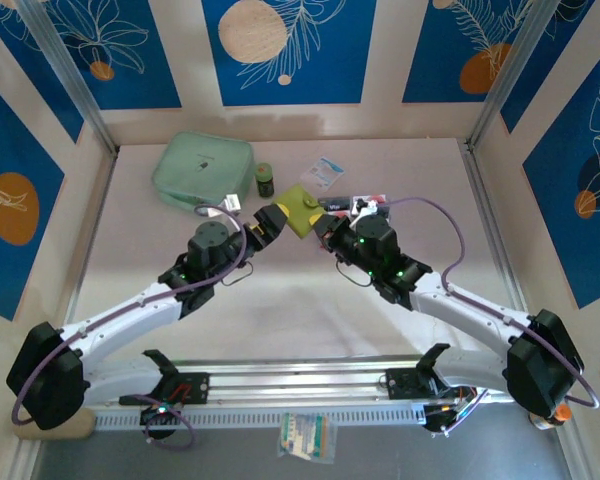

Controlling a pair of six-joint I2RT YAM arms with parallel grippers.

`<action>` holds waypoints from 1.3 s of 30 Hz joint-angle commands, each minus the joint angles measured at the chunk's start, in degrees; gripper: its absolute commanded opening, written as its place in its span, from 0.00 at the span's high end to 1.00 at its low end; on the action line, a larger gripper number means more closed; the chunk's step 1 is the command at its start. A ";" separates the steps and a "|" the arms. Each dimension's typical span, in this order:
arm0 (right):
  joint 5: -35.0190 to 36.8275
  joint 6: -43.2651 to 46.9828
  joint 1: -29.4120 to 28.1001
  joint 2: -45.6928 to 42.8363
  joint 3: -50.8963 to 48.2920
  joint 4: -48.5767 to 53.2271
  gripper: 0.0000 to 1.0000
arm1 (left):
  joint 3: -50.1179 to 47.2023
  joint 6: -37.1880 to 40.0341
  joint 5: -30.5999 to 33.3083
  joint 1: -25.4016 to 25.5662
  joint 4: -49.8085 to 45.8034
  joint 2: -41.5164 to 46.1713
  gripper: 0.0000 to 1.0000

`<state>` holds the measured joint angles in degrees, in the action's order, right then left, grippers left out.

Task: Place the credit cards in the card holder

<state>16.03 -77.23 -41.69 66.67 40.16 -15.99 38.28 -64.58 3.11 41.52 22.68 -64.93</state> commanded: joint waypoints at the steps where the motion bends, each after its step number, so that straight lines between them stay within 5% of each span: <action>1: 4.53 -2.02 -1.41 0.37 2.93 -2.01 1.00 | -0.94 1.57 4.86 0.49 0.50 0.13 0.00; 12: 2.69 -6.07 -3.52 1.65 2.01 -4.17 1.00 | -1.98 2.22 7.05 0.43 6.88 -2.08 0.07; 33: -0.97 -9.49 -5.33 4.11 2.03 -6.84 1.00 | -1.68 1.54 9.88 -0.24 15.51 -7.16 0.43; 39: -1.78 -9.88 -5.59 4.95 2.26 -7.33 1.00 | -2.66 0.91 10.02 -0.63 16.88 -7.09 0.61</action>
<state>14.98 -86.37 -46.65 71.59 40.40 -20.38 36.38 -63.53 12.34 41.36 36.32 -71.99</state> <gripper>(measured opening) 0.043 0.415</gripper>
